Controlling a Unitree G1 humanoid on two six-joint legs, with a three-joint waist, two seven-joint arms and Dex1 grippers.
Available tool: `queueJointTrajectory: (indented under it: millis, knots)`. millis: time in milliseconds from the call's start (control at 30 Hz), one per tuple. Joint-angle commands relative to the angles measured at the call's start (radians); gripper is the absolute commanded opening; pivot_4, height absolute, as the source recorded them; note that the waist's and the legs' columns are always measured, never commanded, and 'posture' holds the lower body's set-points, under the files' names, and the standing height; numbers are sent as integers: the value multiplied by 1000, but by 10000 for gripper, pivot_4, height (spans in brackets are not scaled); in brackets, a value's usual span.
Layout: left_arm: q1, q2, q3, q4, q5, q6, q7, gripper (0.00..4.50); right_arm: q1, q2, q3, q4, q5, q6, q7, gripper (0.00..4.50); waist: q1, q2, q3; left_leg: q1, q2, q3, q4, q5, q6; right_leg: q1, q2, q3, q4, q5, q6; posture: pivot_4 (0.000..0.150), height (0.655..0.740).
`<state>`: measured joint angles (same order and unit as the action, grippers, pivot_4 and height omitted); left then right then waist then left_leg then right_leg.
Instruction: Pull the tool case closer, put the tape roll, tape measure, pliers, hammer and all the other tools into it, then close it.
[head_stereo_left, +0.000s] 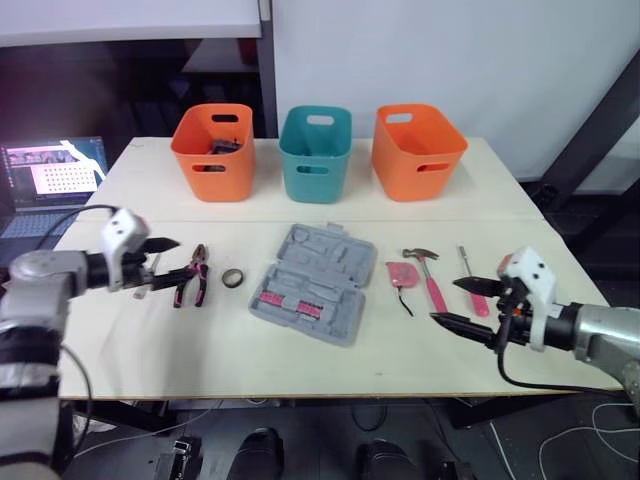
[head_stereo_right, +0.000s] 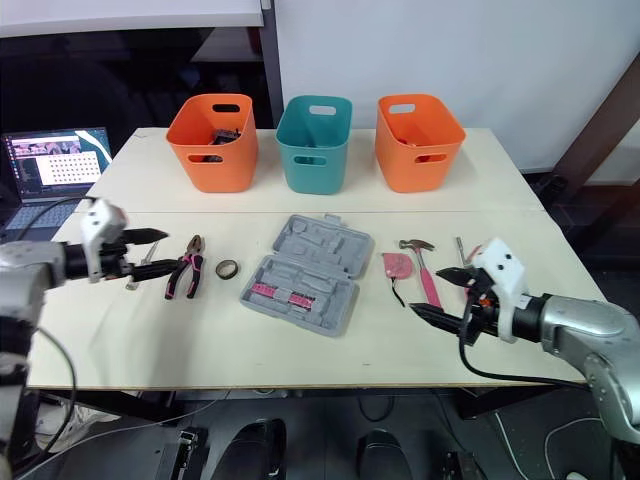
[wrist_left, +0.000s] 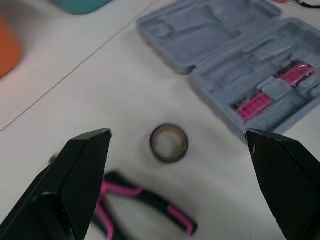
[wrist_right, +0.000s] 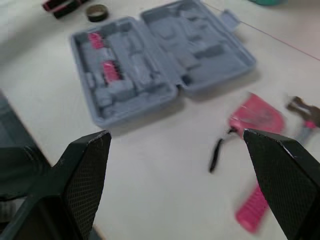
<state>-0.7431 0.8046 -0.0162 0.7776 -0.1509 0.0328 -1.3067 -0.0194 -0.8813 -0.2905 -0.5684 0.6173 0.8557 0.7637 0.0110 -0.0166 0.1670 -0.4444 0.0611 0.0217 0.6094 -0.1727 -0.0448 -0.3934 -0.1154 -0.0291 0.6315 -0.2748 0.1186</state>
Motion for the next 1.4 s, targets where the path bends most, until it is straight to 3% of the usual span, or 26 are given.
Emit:
queueJointTrajectory:
  millis: [33, 100, 167, 200, 300, 333, 367, 733, 1100, 1400]
  knots:
    - [-110, -27, -53, 146, 94, -97, 21, 39418, -31, 6, 61, -35, -39, 25, -72, 42272, 0, 0, 0, 0, 0, 0, 0, 0, 0, 0, 0, 0, 0, 0, 0, 1500, 7400]
    - [-166, -63, -93, 230, 147, -148, 40, 31327, -67, 24, 129, 2, -99, 4, -119, 36023, 0, -1, 0, 0, 0, 0, 0, 0, 0, 0, 0, 0, 0, 0, 1, 1500, 7400]
    - [-219, -106, -122, 310, 195, -176, 84, 21779, -121, 59, 185, 62, -154, -19, -168, 26848, 2, -2, 0, 0, 0, 0, 1, 0, 0, 0, 0, 0, 0, 0, 1, 1500, 7400]
    - [-241, -126, -132, 345, 215, -180, 102, 14559, -146, 74, 212, 92, -177, -30, -180, 20415, 2, -2, 0, -1, 0, 0, 2, 0, 1, 0, 0, 0, 0, 1, 1, 1500, 7400]
    - [-283, -181, -153, 421, 257, -192, 155, 510, -211, 107, 309, 196, -251, -79, -180, 7016, 2, -3, 1, -3, 0, 0, 2, 0, 1, -1, 0, 0, 0, 2, 3, 1500, 7400]
    - [-294, -197, -156, 439, 269, -198, 177, 0, -230, 123, 330, 234, -267, -95, -180, 2404, 2, -3, 1, -3, 0, 0, 2, 0, 1, -2, 0, 0, 0, 2, 4, 1500, 7400]
    - [-304, -212, -158, 455, 279, -201, 198, 0, -249, 137, 351, 268, -287, -112, -180, 589, 2, -3, 1, -3, 0, 0, 2, 0, 1, -2, 0, 0, 0, 2, 4, 1500, 7400]
    - [-363, -344, -138, 539, 325, -200, 380, 0, -430, 279, 523, 646, -461, -316, -118, 589, 1, -4, 2, -4, 0, 0, 2, 0, 1, -3, 1, 0, 1, 4, 8, 1500, 7400]
    - [-365, -398, -138, 566, 365, -183, 516, 0, -432, 340, 515, 671, -489, -342, -87, 589, 0, -3, 2, -4, 0, 0, 2, 0, 1, -3, 1, 0, 2, 4, 9, 1500, 7400]
    - [-354, -437, -136, 573, 370, -177, 528, 0, -442, 377, 512, 705, -502, -358, -98, 589, 1, -4, 2, -4, 0, 0, 2, 0, 1, -3, 1, 0, 2, 4, 9, 1500, 7400]
